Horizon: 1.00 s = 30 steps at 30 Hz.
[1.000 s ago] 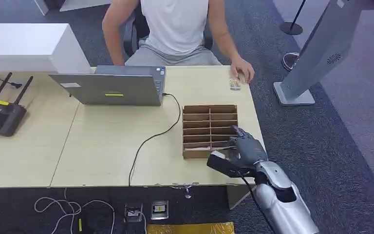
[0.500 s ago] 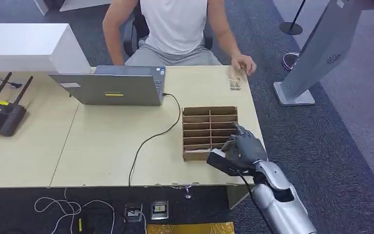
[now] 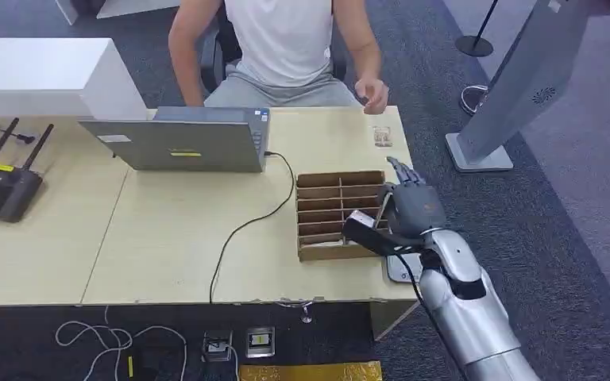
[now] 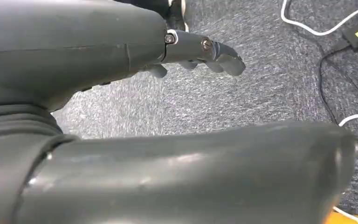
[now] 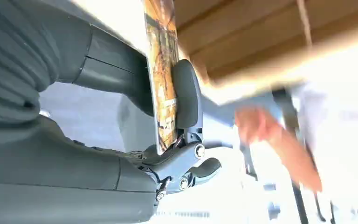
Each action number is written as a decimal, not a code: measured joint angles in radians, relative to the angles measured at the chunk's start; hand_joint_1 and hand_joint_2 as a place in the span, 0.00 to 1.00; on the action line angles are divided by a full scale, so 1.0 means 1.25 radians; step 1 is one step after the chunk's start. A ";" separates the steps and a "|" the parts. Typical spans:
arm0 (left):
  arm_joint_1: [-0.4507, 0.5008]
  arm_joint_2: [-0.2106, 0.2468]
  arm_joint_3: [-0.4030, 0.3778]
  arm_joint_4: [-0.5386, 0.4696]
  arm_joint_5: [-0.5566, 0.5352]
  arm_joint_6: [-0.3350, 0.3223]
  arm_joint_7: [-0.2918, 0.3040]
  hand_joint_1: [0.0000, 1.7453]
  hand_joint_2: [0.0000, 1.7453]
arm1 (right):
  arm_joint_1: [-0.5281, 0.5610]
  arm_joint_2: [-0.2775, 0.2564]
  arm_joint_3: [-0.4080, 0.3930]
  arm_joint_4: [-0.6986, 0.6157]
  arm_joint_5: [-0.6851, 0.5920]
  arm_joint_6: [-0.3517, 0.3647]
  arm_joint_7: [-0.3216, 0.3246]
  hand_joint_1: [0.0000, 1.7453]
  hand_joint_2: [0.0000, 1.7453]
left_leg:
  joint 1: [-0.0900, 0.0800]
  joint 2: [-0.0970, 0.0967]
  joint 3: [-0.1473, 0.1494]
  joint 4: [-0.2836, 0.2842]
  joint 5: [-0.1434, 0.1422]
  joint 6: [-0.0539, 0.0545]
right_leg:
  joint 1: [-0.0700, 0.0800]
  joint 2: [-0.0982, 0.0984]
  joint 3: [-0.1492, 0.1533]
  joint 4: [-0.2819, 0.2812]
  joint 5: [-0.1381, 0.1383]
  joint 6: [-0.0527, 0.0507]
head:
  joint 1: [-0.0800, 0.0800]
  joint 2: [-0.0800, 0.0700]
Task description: Pass the card to the sensor for recognition and then transmit it.
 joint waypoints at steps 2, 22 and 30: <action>-0.003 0.000 -0.006 0.000 -0.004 0.003 0.000 0.00 0.00 | -0.056 -0.001 -0.017 0.000 -0.002 -0.013 -0.017 0.93 1.00 | 0.000 0.000 0.000 0.000 0.000 0.000 | 0.000 0.001 0.000 0.000 0.000 0.000 | 0.001 0.000; -0.012 -0.002 -0.020 0.000 -0.028 0.001 -0.001 0.00 0.00 | -0.319 -0.009 -0.056 0.157 -0.014 -0.147 -0.084 0.99 1.00 | 0.000 -0.001 -0.001 0.000 0.000 0.000 | 0.000 -0.001 0.000 0.000 0.000 0.000 | 0.001 0.000; -0.029 -0.002 -0.034 -0.002 -0.048 -0.015 0.000 0.00 0.00 | -0.393 -0.002 -0.048 0.334 -0.002 -0.179 -0.095 1.00 1.00 | 0.000 -0.002 -0.002 0.000 0.000 0.000 | 0.000 -0.001 0.000 0.000 0.000 0.000 | 0.001 0.000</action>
